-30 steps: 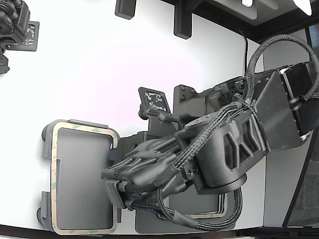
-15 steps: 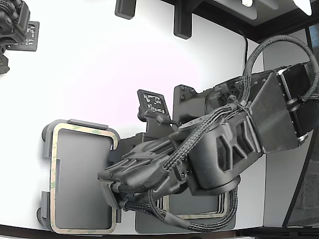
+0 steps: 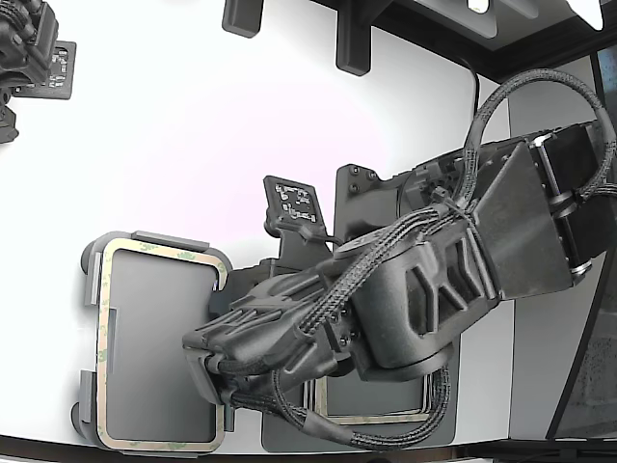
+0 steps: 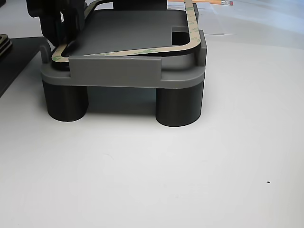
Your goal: Move top rectangular frame to the holder.
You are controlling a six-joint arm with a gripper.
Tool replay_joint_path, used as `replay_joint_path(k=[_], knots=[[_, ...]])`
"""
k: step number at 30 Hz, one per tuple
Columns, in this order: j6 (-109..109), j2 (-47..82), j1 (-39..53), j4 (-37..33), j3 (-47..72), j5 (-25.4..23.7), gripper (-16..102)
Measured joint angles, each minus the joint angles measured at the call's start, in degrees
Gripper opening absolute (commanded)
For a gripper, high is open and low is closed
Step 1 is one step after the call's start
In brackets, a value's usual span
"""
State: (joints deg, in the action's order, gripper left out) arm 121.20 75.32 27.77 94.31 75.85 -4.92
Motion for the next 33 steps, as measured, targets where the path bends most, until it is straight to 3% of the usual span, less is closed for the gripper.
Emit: replay_joint_path(k=[33], knots=[[0.18,0.26,0.00,0.00,0.62,0.09,-10]])
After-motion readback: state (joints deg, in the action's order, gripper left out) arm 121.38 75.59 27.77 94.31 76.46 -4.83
